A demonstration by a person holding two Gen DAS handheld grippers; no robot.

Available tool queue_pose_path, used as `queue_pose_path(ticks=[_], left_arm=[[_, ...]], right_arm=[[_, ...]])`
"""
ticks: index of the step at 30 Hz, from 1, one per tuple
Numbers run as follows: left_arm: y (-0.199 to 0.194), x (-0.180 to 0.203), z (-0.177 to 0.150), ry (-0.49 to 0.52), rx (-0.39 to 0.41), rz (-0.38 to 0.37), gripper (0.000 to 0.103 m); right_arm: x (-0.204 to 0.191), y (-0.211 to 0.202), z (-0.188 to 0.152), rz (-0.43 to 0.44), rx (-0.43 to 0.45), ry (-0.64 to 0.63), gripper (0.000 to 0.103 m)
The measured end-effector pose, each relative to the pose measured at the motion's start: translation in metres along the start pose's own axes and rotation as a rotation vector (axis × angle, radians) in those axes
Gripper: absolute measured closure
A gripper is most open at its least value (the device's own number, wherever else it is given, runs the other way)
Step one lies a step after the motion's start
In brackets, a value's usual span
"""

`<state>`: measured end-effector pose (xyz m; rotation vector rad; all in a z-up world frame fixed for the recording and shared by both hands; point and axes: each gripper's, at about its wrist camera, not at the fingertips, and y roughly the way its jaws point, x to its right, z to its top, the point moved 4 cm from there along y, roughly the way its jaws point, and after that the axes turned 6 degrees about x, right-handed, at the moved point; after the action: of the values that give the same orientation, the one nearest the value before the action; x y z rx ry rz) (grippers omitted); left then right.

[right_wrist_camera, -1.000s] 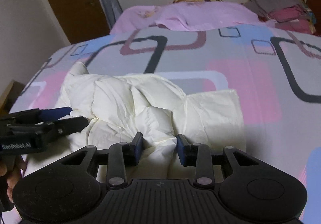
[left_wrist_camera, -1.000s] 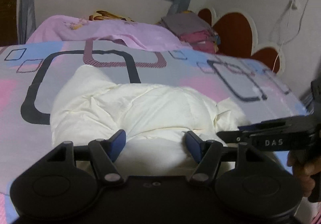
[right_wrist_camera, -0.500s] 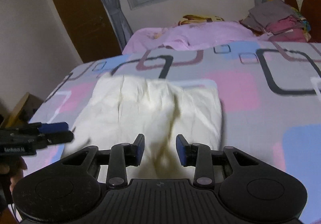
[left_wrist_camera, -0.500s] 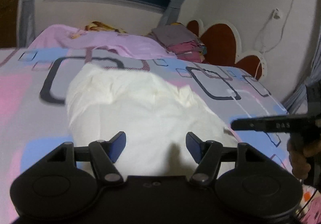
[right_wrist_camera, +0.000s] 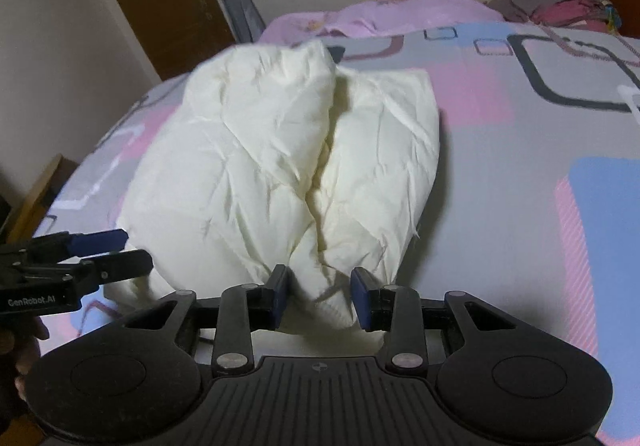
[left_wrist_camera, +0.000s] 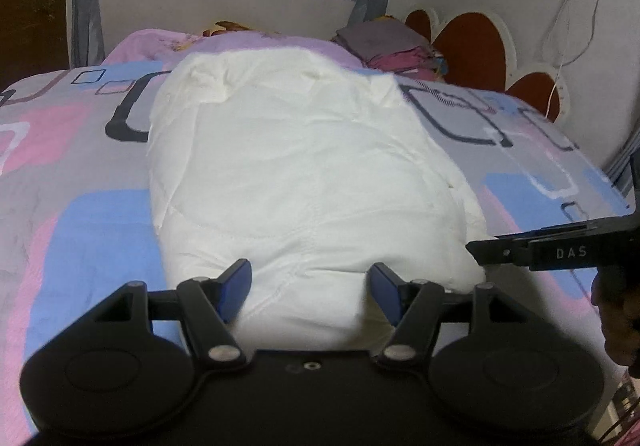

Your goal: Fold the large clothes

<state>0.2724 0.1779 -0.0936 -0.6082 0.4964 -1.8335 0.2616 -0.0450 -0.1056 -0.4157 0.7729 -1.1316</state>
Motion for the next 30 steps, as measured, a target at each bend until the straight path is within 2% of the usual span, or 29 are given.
queue_pose_path(ticks=[6, 18, 22, 24, 26, 30], left_arm=[[0.004, 0.001, -0.010, 0.029, -0.002, 0.031, 0.038], [0.005, 0.011, -0.011, 0.075, -0.044, 0.091, 0.039], [-0.010, 0.006, -0.008, 0.062, -0.014, 0.098, 0.040], [-0.019, 0.001, -0.009, 0.042, 0.003, 0.096, 0.037], [-0.027, -0.001, -0.009, 0.033, 0.030, 0.110, 0.021], [-0.030, -0.002, 0.004, 0.038, 0.084, 0.127, 0.019]], right_arm=[[0.007, 0.009, -0.011, 0.003, -0.003, -0.005, 0.069], [-0.002, 0.010, -0.005, -0.035, -0.045, -0.065, 0.068], [-0.001, 0.000, 0.000, -0.025, -0.026, -0.065, 0.068], [0.000, -0.017, 0.005, -0.013, 0.029, -0.055, 0.068], [0.002, -0.028, 0.006, -0.017, 0.057, -0.036, 0.068], [0.004, -0.037, 0.020, -0.022, 0.118, -0.039, 0.068]])
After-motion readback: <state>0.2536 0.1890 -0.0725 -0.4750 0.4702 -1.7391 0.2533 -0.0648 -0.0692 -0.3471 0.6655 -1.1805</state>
